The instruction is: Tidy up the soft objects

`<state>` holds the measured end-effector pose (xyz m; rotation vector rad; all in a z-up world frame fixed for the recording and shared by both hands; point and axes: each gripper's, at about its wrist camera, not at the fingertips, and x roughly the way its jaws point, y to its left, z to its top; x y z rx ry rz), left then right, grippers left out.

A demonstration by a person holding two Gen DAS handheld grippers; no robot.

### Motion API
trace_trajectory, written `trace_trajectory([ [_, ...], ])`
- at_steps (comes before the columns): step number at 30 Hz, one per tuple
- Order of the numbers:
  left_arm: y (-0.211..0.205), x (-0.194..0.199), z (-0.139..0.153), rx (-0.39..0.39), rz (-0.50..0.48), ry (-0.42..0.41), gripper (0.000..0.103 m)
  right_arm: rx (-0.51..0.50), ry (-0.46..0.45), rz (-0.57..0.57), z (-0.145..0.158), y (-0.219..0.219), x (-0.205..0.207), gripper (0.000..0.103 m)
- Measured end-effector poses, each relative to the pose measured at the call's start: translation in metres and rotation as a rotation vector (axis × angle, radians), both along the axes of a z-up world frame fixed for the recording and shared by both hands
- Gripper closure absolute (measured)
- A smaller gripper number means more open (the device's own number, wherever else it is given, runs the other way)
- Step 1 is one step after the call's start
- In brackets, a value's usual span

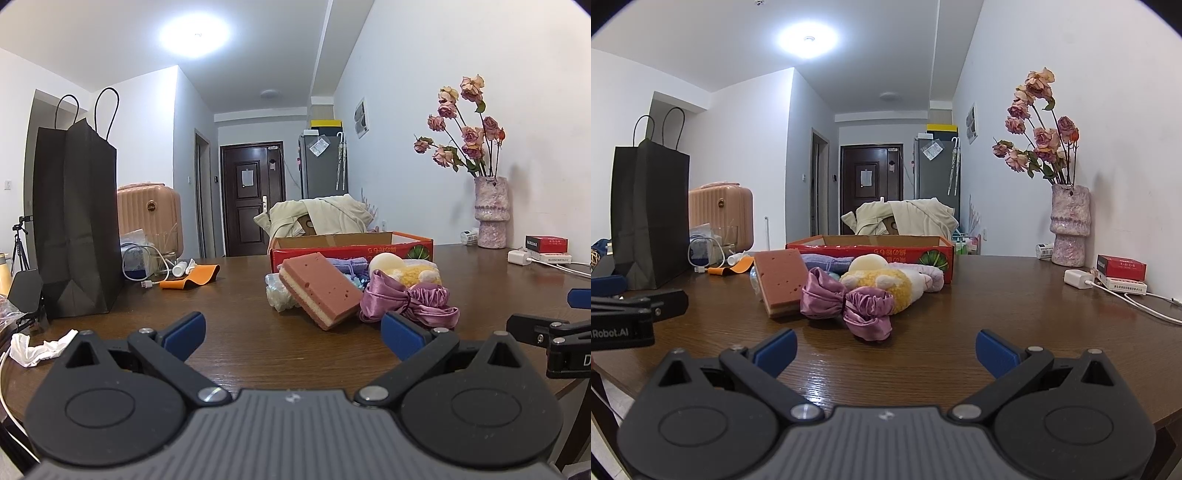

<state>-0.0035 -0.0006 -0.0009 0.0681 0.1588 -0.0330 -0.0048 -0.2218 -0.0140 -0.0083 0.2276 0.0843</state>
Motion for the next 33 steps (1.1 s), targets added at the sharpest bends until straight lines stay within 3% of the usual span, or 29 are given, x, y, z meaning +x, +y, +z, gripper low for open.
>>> trace_trajectory([
  [33, 0.0041, 0.0016, 0.0034, -0.011, 0.003, 0.005, 0.0, 0.001, -0.003, 0.001, 0.0029, -0.0002, 0.0022, 0.0],
])
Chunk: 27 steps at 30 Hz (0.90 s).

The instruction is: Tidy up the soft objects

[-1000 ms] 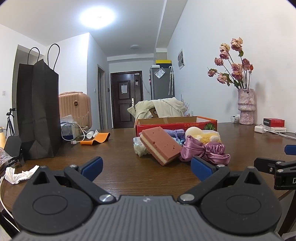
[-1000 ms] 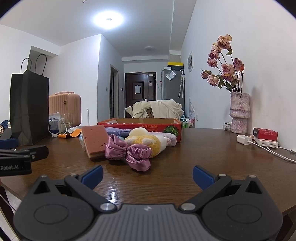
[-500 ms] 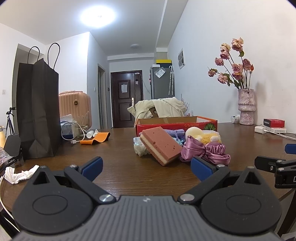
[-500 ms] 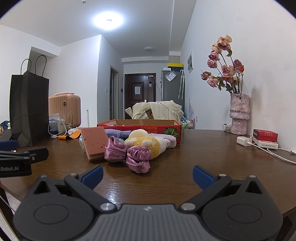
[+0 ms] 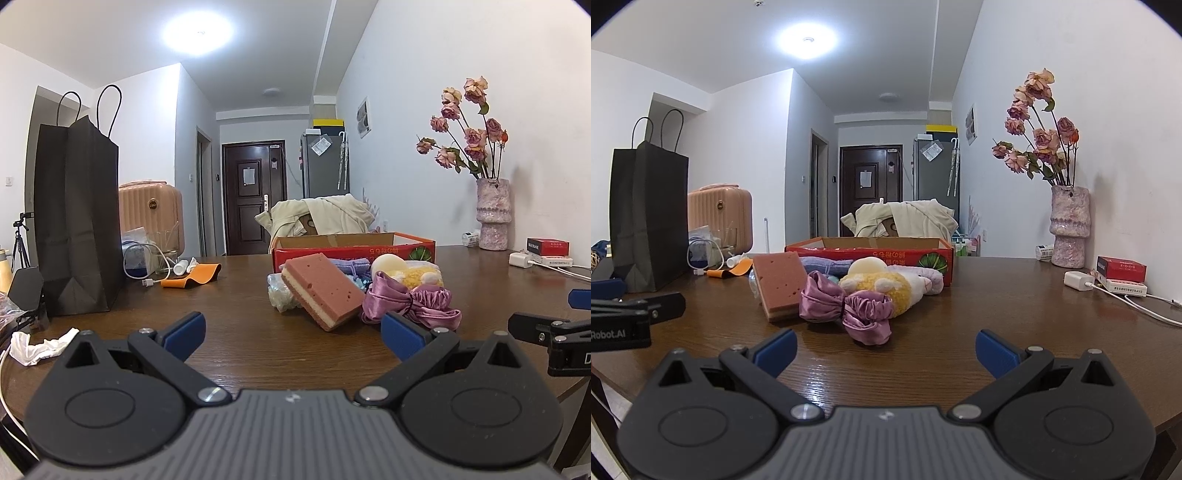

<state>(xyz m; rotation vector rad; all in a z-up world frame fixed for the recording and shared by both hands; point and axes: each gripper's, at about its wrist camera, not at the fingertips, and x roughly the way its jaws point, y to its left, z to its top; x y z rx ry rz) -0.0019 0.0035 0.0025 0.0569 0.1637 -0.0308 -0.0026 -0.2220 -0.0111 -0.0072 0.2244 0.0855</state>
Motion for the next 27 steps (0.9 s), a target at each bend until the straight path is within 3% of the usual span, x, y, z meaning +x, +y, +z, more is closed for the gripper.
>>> trace_trajectory([
  [16, 0.001, 0.001, 0.0, -0.002, -0.005, 0.004, 0.0, 0.01, 0.007, 0.0, -0.002, 0.0, 0.001, 0.0],
  [24, 0.016, 0.023, 0.012, -0.134, -0.04, 0.009, 0.0, 0.047, -0.025, 0.004, 0.013, -0.015, 0.025, 0.0],
  [27, 0.01, 0.049, 0.026, -0.159, -0.073, -0.001, 0.0, 0.137, -0.023, 0.024, 0.022, -0.025, 0.052, 0.0],
])
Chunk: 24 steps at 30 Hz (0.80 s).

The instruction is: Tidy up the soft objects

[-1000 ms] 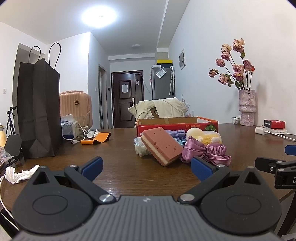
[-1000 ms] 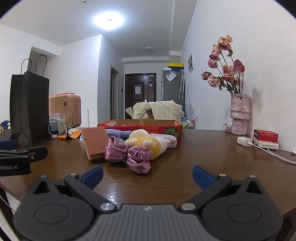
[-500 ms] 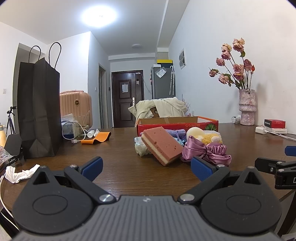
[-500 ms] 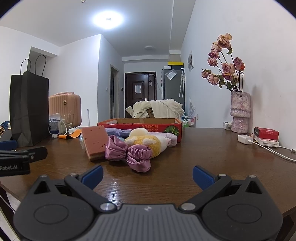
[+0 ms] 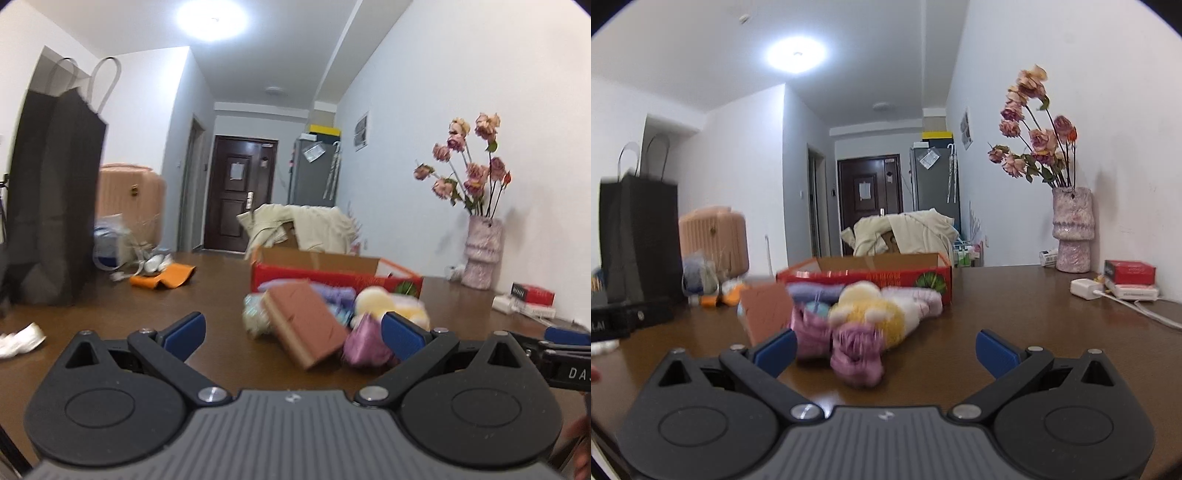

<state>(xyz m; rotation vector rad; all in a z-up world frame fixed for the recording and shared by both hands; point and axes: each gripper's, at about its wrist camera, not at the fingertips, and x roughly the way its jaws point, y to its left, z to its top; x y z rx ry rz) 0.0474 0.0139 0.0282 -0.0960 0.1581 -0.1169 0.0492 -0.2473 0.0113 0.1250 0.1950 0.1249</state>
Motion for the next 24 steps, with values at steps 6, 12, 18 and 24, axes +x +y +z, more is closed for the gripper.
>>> trace_trajectory([
  [6, -0.035, 0.066, 0.008, 0.024, -0.124, 0.089, 0.021, 0.085, 0.215, 0.054, 0.002, -0.014, 0.077, 0.003],
  [12, -0.061, 0.13, -0.009, 0.051, -0.159, 0.274, 0.049, 0.046, 0.273, 0.085, -0.006, -0.007, 0.122, 0.038],
  [18, -0.058, 0.12, -0.027, 0.034, -0.214, 0.353, 0.086, 0.063, 0.368, 0.147, -0.018, -0.006, 0.129, 0.06],
  [24, -0.059, 0.106, -0.031, 0.012, -0.202, 0.373, 0.085, -0.007, 0.413, 0.191, -0.023, 0.008, 0.12, 0.079],
])
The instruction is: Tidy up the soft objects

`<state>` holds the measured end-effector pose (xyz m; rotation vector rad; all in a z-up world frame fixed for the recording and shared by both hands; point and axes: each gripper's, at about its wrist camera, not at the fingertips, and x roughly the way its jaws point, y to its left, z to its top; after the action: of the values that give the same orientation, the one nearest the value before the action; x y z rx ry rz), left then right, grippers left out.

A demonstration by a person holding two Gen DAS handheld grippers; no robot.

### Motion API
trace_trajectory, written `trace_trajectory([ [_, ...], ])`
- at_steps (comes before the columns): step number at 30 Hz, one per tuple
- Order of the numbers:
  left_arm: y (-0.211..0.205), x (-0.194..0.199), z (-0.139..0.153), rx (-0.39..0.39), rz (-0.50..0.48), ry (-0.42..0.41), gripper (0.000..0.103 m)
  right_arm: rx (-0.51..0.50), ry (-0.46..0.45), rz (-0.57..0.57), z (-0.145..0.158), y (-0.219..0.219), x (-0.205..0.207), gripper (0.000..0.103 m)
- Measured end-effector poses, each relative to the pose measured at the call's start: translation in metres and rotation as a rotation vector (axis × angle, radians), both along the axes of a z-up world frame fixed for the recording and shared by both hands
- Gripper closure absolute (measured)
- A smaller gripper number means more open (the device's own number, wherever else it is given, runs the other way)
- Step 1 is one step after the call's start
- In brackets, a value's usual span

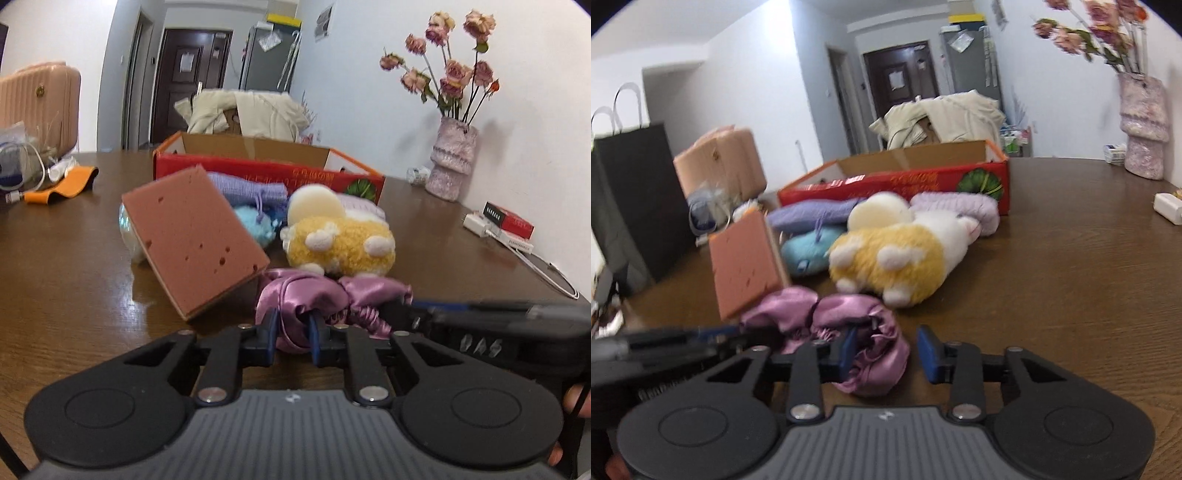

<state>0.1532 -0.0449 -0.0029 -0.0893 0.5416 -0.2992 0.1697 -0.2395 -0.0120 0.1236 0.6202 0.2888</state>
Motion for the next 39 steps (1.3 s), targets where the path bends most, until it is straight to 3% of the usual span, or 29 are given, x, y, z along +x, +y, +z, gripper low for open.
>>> trace_trajectory([
  [5, -0.005, 0.0, 0.003, 0.007, -0.024, -0.008, 0.089, 0.036, -0.004, -0.001, 0.001, -0.006, -0.004, 0.093],
  [10, -0.006, -0.01, 0.02, -0.039, -0.074, -0.058, 0.093, 0.052, -0.063, -0.012, 0.02, -0.018, -0.016, 0.095],
  [14, -0.008, -0.007, 0.051, -0.071, -0.089, -0.117, 0.093, 0.047, -0.117, -0.001, 0.049, -0.024, -0.012, 0.096],
  [18, -0.007, 0.018, 0.091, -0.088, -0.094, -0.17, 0.093, 0.036, -0.172, 0.028, 0.089, -0.026, 0.017, 0.096],
  [23, 0.01, 0.109, 0.142, -0.125, -0.104, -0.155, 0.093, 0.047, -0.179, 0.084, 0.135, -0.019, 0.118, 0.096],
  [27, 0.029, 0.219, 0.154, -0.13, -0.047, -0.05, 0.093, 0.073, -0.074, 0.113, 0.145, 0.0, 0.236, 0.096],
  [33, 0.058, 0.376, 0.108, -0.084, 0.09, 0.167, 0.093, 0.123, 0.222, 0.097, 0.101, 0.038, 0.402, 0.096],
  [36, 0.064, 0.415, 0.084, -0.018, 0.151, 0.23, 0.091, 0.083, 0.28, 0.061, 0.072, 0.06, 0.444, 0.094],
  [39, 0.068, 0.423, 0.078, -0.021, 0.142, 0.223, 0.089, 0.04, 0.323, 0.045, 0.05, 0.074, 0.46, 0.088],
])
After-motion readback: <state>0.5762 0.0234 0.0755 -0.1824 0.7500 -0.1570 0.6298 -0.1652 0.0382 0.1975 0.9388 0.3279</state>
